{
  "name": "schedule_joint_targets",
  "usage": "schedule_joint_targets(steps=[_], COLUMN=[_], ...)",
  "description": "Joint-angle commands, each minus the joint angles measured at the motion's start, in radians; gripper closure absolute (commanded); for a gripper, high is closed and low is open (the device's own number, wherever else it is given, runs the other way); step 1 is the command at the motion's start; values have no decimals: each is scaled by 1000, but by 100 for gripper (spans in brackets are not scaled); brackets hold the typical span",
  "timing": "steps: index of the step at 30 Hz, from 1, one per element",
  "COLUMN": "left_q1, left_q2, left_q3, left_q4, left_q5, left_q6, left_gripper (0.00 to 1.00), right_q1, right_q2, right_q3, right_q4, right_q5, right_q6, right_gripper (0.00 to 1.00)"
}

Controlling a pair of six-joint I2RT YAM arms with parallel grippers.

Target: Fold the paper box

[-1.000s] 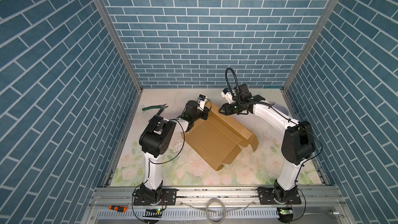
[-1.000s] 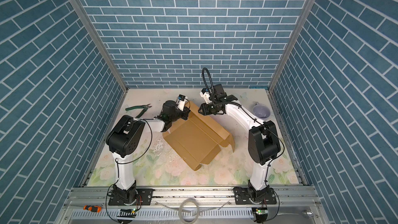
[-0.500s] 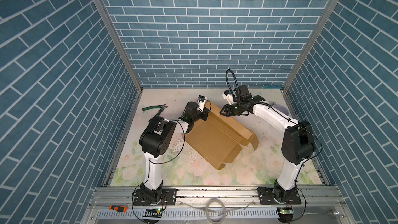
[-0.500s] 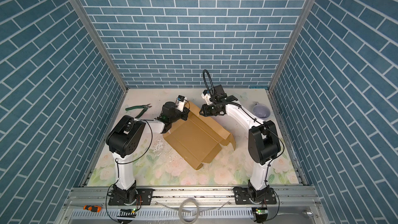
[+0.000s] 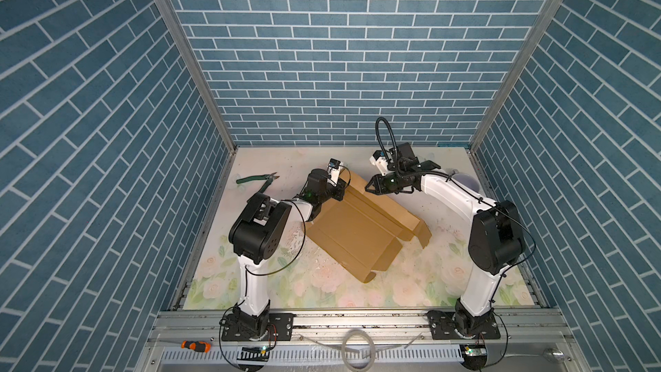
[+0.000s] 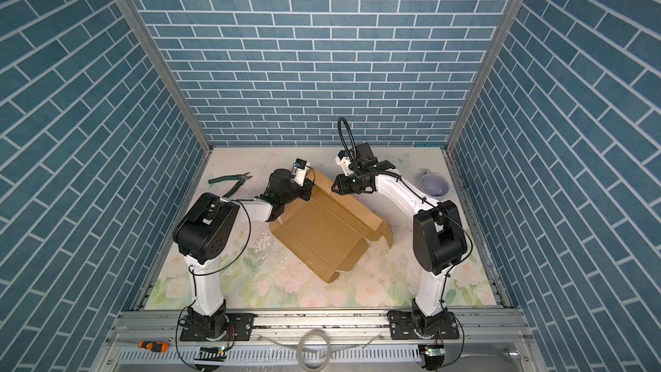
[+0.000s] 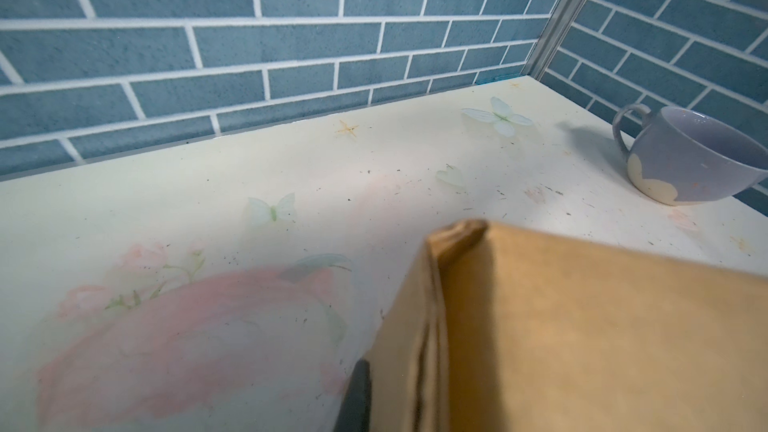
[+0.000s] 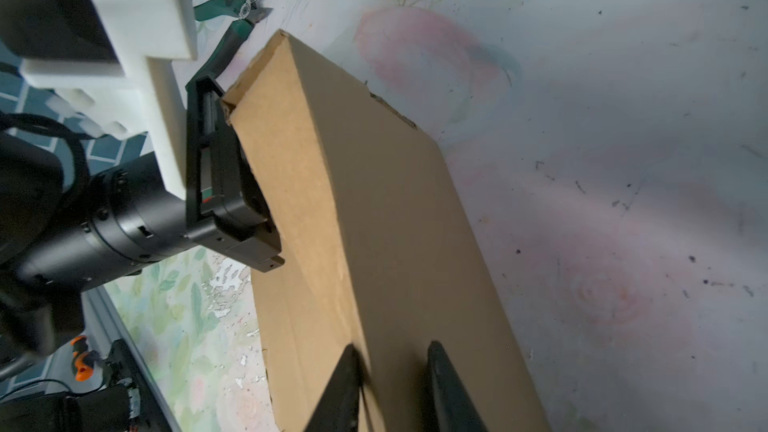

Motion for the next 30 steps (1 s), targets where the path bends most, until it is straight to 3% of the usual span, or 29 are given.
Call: schedule_joint_targets(steps=[1,7,9,15,24,30], left_q1=[-1,1,0,-1,1,2], left_q2=[-45,-80,-92,-115,-186,-241], left_q3=[-16,-43,-56,-101,-150,-198], left_q4=[-14,-7,3,34,23,18], left_q5=[-14,-60,-77,-114,-193,-261], left_q6=[-36,-36,-34,-36,-6,6], left_gripper=[100,100,100,100,100,100], right_q1=[2,2,3,3,-20,-69], right_q2=[50,-35,-35,37,-114,-212], right_q3=[-56,-66,-78,-92,-57,-63], right_q4=[-138,-109,-93,-101,-89,-126], right_q5=[118,-34,-46,154,31,-19], right_q6=[13,19,23,6,10,26], right_gripper=[72,54,54,62,46,42])
